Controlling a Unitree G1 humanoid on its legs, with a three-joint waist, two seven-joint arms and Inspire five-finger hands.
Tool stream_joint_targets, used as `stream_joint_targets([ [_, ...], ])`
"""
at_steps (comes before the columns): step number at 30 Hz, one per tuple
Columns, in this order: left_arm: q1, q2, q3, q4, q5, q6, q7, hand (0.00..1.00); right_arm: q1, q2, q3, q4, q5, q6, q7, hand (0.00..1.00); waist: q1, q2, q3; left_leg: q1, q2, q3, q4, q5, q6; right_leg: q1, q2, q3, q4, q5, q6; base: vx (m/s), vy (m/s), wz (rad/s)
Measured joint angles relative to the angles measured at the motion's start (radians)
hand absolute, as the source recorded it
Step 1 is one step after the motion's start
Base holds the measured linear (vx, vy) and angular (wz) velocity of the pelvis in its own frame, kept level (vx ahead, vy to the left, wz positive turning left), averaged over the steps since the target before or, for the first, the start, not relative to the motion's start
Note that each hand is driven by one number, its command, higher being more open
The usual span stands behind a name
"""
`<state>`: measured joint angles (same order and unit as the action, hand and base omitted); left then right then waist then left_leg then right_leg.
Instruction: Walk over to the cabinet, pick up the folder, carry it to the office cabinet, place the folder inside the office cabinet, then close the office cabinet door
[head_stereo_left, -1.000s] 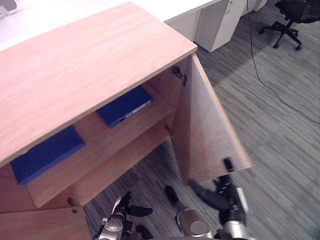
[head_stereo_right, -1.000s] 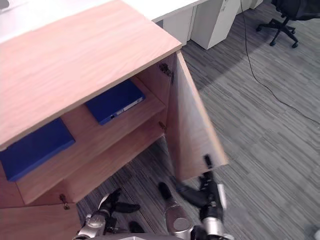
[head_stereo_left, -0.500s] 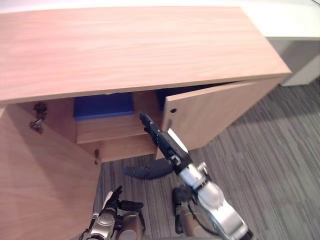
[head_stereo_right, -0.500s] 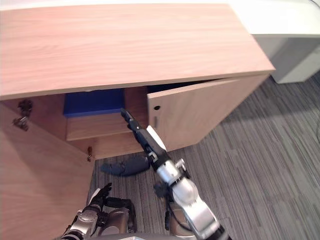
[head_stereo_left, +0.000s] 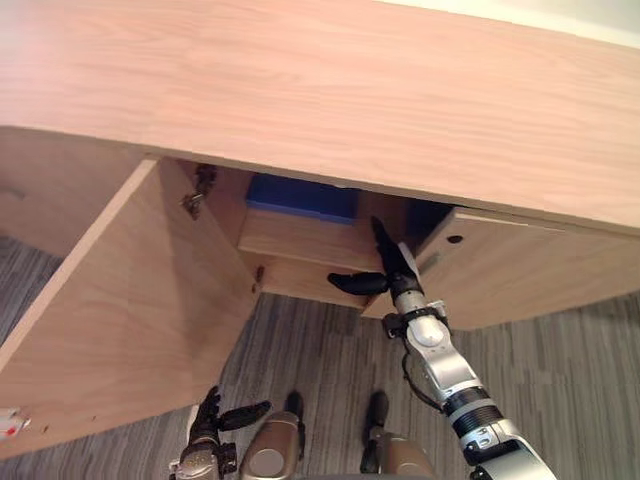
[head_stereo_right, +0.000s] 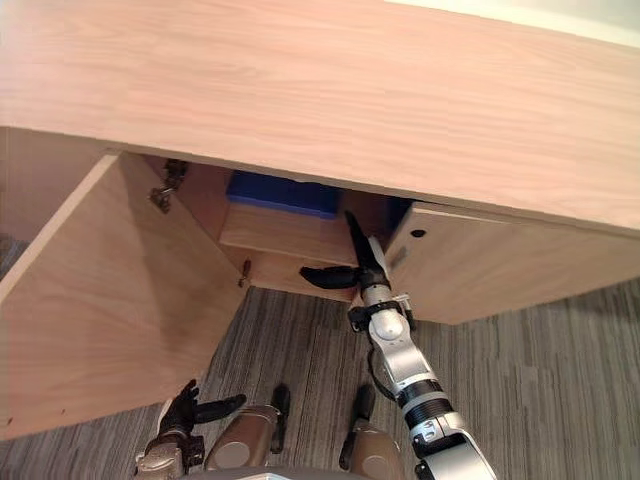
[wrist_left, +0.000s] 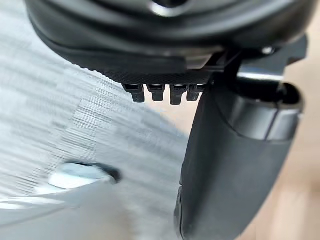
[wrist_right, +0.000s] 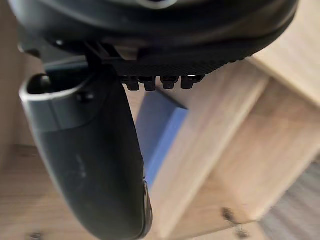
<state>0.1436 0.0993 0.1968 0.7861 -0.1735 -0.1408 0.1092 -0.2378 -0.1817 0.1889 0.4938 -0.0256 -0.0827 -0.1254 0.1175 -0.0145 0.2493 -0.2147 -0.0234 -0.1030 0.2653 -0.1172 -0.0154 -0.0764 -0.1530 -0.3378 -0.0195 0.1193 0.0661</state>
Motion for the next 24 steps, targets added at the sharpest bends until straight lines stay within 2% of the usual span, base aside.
stream_joint_targets([
  [3,0.032,0.006,0.033,-0.065,-0.089,-0.023,-0.005,1.0,0.019,-0.017,0.037,0.114,-0.016,-0.001,0.037,1.0,0.033,0.0,0.0,0.001,-0.032,-0.085,-0.049,0.048,-0.004,0.024,-0.021,-0.072,0.002,-0.048,0.013,-0.05,-0.056,0.9],
  [9,0.098,0.02,0.133,-0.087,-0.123,-0.04,-0.036,1.0,0.055,-0.005,0.099,0.28,-0.135,-0.01,0.098,1.0,0.09,0.016,-0.01,0.037,-0.03,-0.217,-0.208,0.152,-0.027,0.053,-0.02,-0.204,0.016,-0.088,-0.001,-0.08,-0.087,0.64],
  [12,0.135,0.026,0.205,-0.173,-0.125,-0.033,-0.039,1.0,0.071,-0.01,0.085,0.298,-0.137,-0.01,0.095,1.0,0.09,0.017,-0.011,0.049,-0.024,-0.248,-0.263,0.18,-0.023,0.06,-0.018,-0.24,0.016,-0.102,0.008,-0.07,-0.052,0.39],
  [15,0.14,0.092,0.239,-0.278,-0.145,-0.036,-0.038,1.0,0.106,-0.01,0.057,0.299,-0.135,-0.01,0.086,1.0,0.105,0.019,-0.015,0.059,-0.014,-0.259,-0.3,0.205,-0.03,0.062,-0.008,-0.258,0.016,-0.107,0.006,-0.01,-0.044,0.25],
  [16,0.131,0.144,0.25,-0.331,-0.15,-0.043,-0.03,1.0,0.128,-0.011,0.051,0.299,-0.134,-0.011,0.081,1.0,0.107,0.02,-0.021,0.062,-0.011,-0.27,-0.312,0.219,-0.036,0.064,-0.006,-0.268,0.016,-0.107,0.002,0.02,-0.03,0.17],
  [19,0.079,0.241,0.269,-0.413,-0.162,-0.073,-0.022,1.0,0.17,-0.009,0.04,0.302,-0.134,-0.011,0.081,1.0,0.108,0.02,-0.022,0.075,-0.008,-0.276,-0.336,0.238,-0.027,0.068,-0.005,-0.272,0.015,-0.109,0.0,0.04,-0.019,0.08],
  [22,0.018,0.307,0.266,-0.463,-0.158,-0.096,-0.021,1.0,0.21,-0.006,0.011,0.309,-0.133,-0.013,0.082,1.0,0.099,0.02,-0.025,0.086,-0.008,-0.276,-0.345,0.239,-0.026,0.075,-0.005,-0.27,0.012,-0.11,-0.001,0.03,0.003,0.0],
  [24,0.026,0.361,0.258,-0.464,-0.137,-0.099,-0.005,1.0,0.232,-0.005,-0.024,0.325,-0.133,-0.017,0.081,1.0,0.085,0.02,-0.03,0.087,-0.008,-0.275,-0.35,0.239,-0.026,0.075,-0.005,-0.268,0.008,-0.109,-0.001,0.0,0.0,0.0],
])
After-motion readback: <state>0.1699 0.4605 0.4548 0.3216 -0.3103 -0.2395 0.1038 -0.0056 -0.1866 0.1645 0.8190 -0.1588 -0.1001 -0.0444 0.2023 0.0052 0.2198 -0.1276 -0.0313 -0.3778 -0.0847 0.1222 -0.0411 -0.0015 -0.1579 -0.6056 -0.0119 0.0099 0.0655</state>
